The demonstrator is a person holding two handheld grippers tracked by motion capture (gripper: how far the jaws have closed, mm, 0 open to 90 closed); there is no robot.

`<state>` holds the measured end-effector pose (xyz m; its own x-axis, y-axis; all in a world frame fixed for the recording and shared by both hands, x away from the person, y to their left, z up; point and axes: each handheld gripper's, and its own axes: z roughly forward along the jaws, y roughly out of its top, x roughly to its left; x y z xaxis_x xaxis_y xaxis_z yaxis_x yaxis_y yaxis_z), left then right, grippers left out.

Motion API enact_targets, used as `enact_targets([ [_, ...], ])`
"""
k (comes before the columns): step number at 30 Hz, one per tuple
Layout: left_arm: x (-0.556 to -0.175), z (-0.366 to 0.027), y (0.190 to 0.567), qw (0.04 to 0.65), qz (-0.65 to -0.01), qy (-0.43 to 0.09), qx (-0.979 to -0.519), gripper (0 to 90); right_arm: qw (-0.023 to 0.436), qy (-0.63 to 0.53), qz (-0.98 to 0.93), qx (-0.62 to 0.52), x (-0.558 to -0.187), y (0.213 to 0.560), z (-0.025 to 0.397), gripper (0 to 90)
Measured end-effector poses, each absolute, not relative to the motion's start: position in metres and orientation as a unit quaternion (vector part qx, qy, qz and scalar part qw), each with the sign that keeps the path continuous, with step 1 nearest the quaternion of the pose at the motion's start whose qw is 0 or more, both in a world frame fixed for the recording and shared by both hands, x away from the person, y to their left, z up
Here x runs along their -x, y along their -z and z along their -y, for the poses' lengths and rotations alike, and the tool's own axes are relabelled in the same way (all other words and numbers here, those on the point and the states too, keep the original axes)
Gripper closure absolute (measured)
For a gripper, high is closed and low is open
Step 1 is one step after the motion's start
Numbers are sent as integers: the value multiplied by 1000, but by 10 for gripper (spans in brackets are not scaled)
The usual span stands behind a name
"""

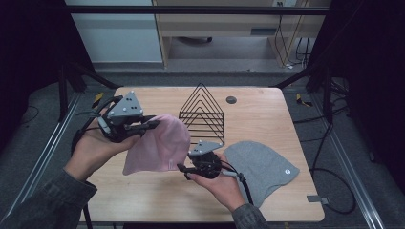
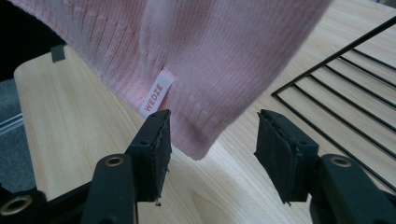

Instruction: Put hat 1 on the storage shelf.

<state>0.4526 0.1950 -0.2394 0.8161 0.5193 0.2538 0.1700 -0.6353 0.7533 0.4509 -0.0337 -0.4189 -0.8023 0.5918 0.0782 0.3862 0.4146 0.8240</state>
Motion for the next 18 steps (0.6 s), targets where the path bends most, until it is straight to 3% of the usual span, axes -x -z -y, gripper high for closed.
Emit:
enact_targets([
  [2, -451, -193, 238, 380, -191, -229, -876, 820, 104, -453, -837, -288, -452, 421, 32, 527],
  [4, -452, -194, 237, 384, -192, -227, -874, 819, 103, -453, -840, -280, -452, 421, 32, 635],
  [5, -452, -194, 237, 384, -192, -227, -874, 819, 103, -453, -840, -280, -452, 421, 32, 635],
  [6, -453, -196, 236, 385, -195, -228, -873, 818, 100, -460, -839, -273, -452, 418, 34, 743],
  [7, -455, -198, 235, 385, -196, -229, -872, 817, 100, -461, -840, -269, -452, 416, 36, 769],
  [18, -492, -206, 223, 430, -225, -212, -848, 808, 136, -439, -855, -240, -469, 355, 67, 820],
])
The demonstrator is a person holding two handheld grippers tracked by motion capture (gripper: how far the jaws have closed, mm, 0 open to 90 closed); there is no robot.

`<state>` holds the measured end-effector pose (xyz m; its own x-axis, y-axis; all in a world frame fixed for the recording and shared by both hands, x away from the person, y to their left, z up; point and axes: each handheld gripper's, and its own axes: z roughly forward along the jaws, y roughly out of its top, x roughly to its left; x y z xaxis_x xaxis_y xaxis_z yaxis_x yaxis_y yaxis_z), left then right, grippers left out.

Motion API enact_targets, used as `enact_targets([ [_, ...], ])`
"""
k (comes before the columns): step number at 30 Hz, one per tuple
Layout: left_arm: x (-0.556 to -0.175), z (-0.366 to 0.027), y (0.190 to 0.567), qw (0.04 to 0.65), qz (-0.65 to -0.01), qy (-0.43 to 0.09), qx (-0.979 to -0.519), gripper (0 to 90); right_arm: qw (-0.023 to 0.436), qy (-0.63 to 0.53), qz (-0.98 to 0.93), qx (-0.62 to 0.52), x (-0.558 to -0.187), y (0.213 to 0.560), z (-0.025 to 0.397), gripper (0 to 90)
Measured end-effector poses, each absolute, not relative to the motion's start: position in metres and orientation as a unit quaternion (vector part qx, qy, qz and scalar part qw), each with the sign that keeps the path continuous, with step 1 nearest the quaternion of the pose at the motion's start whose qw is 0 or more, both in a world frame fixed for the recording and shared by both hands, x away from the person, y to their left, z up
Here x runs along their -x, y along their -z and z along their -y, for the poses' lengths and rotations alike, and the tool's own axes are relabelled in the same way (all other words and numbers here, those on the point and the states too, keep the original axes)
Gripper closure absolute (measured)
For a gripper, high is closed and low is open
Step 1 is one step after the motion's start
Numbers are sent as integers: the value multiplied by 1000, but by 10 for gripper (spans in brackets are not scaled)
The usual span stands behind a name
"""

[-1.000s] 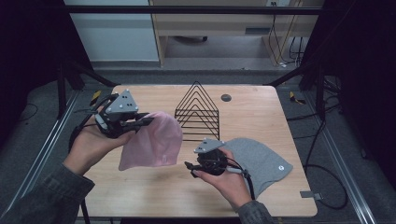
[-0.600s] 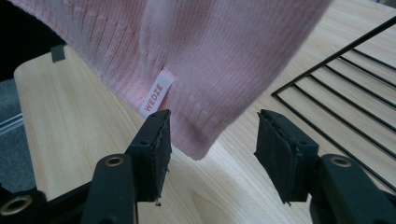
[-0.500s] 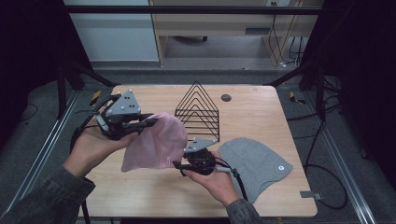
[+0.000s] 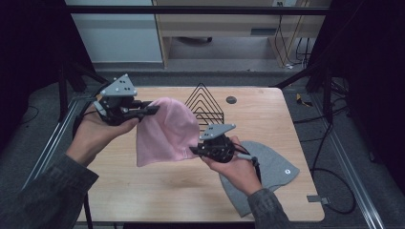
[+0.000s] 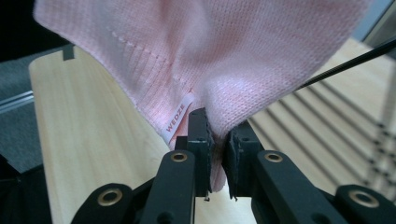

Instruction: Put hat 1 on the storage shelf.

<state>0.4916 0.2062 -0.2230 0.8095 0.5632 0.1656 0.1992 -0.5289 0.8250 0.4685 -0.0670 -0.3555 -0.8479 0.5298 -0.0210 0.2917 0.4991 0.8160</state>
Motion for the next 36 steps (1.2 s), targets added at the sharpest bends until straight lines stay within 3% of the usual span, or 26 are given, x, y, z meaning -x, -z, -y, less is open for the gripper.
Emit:
enact_targets([
  [16, -558, -190, 196, 445, -227, -225, -837, 806, 150, -437, -854, -241, -538, 299, 90, 820],
  [36, -643, -164, 185, 468, -261, -191, -823, 804, 154, -456, -822, -306, -604, 286, 122, 820],
])
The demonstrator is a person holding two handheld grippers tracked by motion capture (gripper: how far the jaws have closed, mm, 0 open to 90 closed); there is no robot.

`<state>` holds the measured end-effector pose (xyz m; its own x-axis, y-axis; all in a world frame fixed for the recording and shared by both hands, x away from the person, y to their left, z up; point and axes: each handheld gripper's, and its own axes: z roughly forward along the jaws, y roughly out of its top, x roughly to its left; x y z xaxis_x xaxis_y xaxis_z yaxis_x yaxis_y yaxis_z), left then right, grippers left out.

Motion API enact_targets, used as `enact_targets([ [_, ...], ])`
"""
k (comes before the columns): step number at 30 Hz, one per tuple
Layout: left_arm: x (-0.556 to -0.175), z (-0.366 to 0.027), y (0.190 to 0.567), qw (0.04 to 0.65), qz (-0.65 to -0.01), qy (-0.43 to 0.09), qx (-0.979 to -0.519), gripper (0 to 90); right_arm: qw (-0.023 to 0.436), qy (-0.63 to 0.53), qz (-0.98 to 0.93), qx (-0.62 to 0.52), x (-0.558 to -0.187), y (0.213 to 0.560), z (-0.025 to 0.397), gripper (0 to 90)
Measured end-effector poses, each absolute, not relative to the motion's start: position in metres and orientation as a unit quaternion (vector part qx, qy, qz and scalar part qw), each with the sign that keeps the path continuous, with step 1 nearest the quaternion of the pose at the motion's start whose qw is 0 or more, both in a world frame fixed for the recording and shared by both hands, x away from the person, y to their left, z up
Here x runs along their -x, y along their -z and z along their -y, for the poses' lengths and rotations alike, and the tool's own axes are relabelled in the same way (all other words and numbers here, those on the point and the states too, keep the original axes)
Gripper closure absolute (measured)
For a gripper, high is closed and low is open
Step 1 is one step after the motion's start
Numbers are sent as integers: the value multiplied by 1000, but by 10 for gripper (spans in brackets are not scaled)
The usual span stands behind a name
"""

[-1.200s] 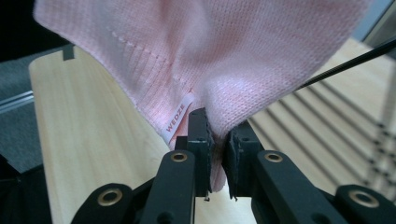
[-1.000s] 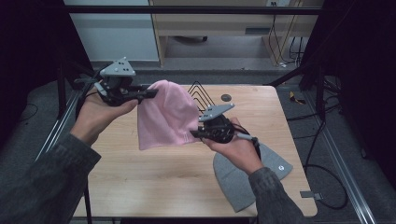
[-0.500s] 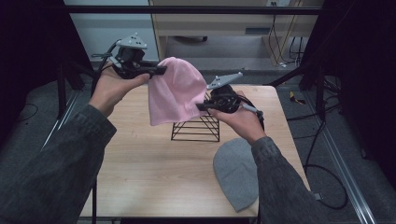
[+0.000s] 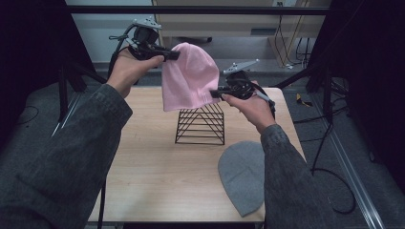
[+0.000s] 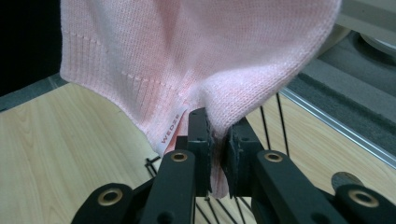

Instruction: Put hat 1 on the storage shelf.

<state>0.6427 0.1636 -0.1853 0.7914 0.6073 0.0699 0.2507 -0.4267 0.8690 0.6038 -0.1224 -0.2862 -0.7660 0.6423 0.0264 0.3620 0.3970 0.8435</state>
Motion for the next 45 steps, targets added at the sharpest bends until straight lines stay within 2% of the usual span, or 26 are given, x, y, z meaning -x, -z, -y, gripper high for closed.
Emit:
enact_targets([
  [11, -655, -156, 200, 468, -258, -183, -825, 804, 161, -444, -825, -310, -610, 301, 130, 819],
  [25, -644, -143, 213, 477, -245, -180, -825, 806, 179, -429, -831, -305, -598, 321, 137, 811],
  [45, -635, -129, 233, 472, -227, -164, -836, 808, 168, -404, -839, -324, -595, 353, 143, 785],
])
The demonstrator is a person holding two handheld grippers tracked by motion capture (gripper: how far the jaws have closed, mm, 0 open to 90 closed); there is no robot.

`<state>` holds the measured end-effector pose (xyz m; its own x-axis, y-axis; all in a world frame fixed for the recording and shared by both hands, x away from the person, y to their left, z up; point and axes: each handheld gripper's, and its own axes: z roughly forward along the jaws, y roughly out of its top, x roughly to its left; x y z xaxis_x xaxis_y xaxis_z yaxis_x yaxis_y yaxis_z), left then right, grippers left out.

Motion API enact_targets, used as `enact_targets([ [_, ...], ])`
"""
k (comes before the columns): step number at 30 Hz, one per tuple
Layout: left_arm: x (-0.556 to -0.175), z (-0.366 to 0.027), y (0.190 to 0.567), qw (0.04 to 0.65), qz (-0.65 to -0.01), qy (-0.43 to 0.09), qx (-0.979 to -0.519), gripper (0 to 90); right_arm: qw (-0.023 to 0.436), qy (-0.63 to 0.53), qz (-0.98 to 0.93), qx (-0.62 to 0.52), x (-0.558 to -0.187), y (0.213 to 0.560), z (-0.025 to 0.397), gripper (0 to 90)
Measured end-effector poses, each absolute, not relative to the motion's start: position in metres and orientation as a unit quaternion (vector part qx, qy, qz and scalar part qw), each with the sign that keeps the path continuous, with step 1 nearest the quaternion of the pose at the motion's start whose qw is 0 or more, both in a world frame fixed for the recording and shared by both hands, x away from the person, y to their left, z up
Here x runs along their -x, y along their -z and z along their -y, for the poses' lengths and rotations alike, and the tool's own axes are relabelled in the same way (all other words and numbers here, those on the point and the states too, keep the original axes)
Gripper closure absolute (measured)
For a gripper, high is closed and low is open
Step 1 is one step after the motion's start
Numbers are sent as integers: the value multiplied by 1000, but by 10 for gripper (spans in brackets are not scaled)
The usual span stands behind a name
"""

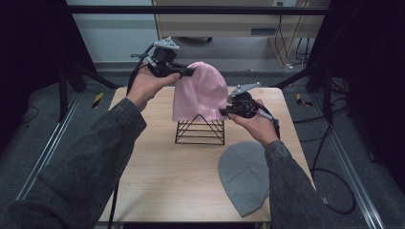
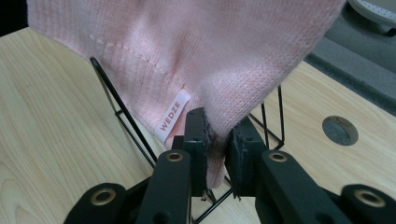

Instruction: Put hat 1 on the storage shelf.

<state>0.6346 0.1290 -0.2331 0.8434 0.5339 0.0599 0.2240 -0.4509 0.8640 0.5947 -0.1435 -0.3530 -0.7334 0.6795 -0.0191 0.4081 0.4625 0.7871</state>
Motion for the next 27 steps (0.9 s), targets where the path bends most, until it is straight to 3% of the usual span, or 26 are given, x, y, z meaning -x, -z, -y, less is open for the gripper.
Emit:
enact_targets([
  [17, -622, -119, 259, 466, -217, -145, -846, 811, 170, -385, -834, -357, -588, 368, 156, 515],
  [27, -616, -114, 275, 453, -211, -142, -855, 811, 182, -380, -827, -372, -587, 371, 167, 472],
])
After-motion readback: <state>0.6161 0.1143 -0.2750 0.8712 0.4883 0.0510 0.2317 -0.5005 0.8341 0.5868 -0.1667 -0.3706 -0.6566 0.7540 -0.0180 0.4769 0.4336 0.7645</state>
